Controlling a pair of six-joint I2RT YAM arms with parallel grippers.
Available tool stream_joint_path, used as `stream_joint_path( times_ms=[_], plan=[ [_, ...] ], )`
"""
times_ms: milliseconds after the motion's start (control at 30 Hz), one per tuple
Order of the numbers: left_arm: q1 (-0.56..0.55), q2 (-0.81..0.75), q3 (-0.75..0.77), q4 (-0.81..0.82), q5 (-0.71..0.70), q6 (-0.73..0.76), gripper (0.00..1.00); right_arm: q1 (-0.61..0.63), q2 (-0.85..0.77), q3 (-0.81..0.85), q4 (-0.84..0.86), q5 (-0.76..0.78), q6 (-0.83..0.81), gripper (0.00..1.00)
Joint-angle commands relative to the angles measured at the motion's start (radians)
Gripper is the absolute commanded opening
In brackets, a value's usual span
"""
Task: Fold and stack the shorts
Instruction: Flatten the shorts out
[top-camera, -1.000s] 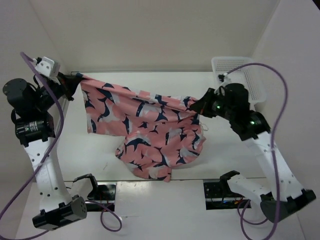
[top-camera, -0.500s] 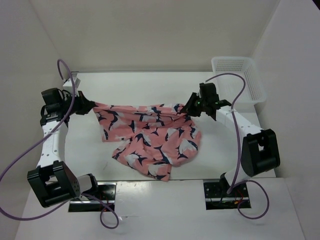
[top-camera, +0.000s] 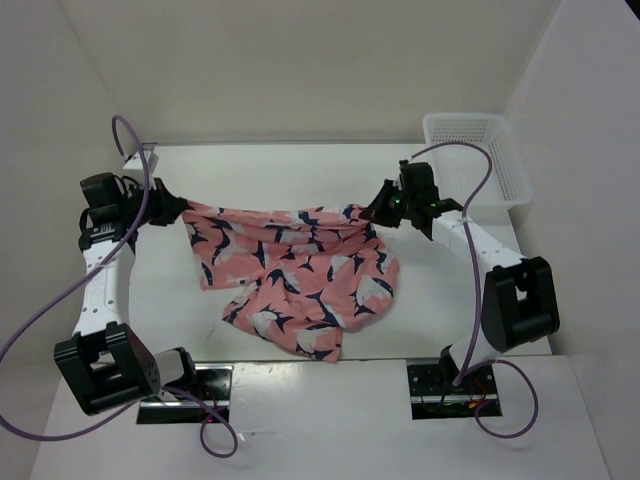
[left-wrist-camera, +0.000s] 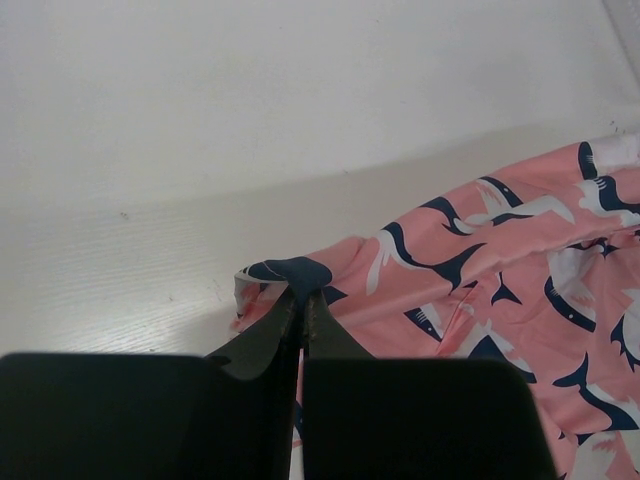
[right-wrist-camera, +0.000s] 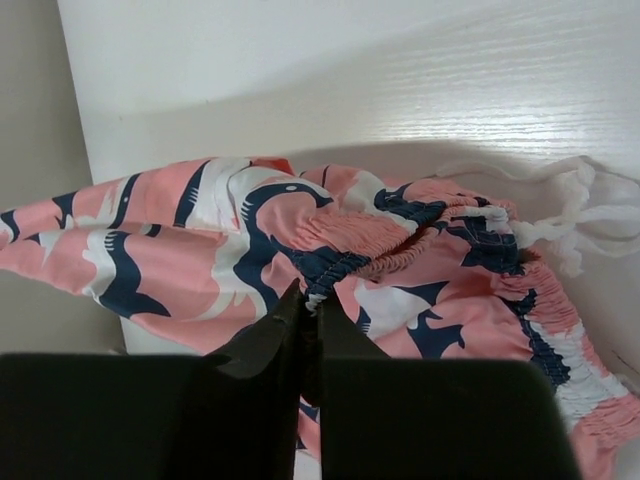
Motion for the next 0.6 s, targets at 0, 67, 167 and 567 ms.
stream_joint_path(
  times_ms=[0,67,167,567],
  plan=[
    [0.000,-0.025,0.019,0.045,0.011,0.027,0.00,-0.007,-0.047,0.035,0.043,0.000,0.005,0.11],
    [0.000,-0.025,0.019,0.033,0.000,0.027,0.00,-0.016,-0.080,0.035,0.034,-0.009,0.005,0.57],
    [0.000,-0.034,0.010,0.033,0.000,0.027,0.00,-0.027,-0.114,0.035,0.014,-0.019,-0.004,0.43],
    [0.000,-0.062,0.010,0.033,0.009,0.027,0.00,-0.050,-0.111,-0.040,0.023,-0.060,0.035,0.78]
  ],
)
